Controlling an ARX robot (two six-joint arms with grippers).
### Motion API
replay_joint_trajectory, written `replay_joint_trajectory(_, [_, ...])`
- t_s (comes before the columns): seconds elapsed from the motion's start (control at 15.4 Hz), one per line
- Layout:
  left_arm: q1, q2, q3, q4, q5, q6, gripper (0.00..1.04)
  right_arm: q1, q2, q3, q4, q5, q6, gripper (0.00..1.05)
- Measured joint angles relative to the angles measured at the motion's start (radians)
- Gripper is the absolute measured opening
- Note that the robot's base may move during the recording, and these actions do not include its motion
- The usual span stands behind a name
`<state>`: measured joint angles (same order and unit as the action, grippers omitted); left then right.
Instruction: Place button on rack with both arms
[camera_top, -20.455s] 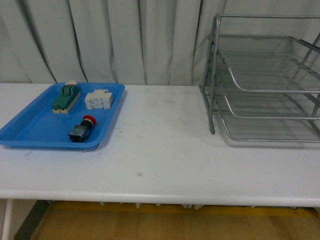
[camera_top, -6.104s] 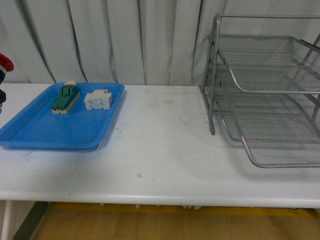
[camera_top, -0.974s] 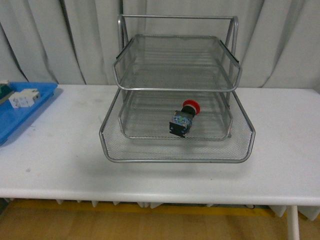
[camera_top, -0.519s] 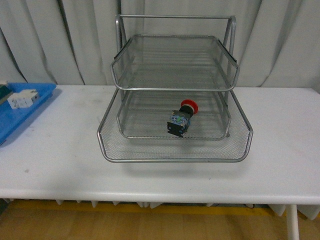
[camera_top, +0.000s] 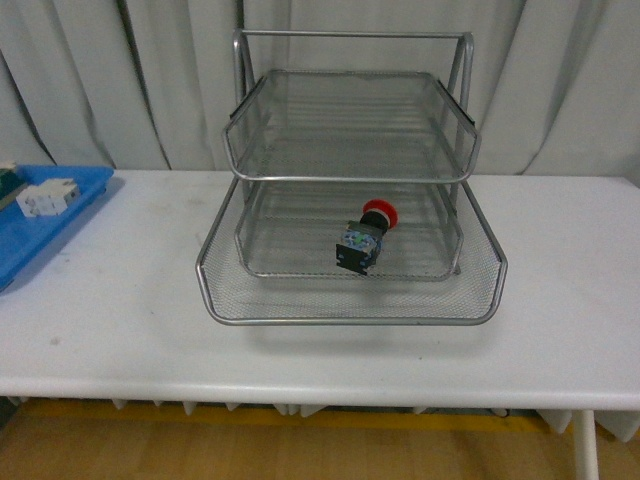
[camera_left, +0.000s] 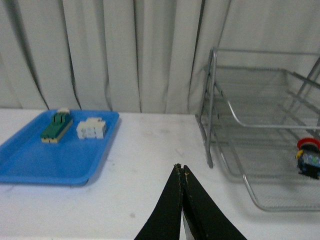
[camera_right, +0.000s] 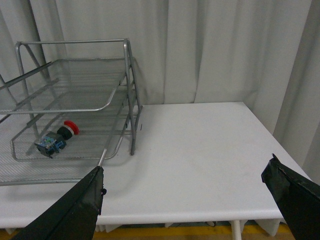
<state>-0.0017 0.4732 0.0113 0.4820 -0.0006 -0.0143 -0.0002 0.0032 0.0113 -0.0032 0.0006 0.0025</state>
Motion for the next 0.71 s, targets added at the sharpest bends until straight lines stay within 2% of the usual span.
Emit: replay_joint_trajectory(0.71, [0.0, -0.248, -0.002, -0.255, 0.0, 0.0, 0.02, 0.0, 0.0, 0.0, 0.0, 0.0, 0.0, 0.98])
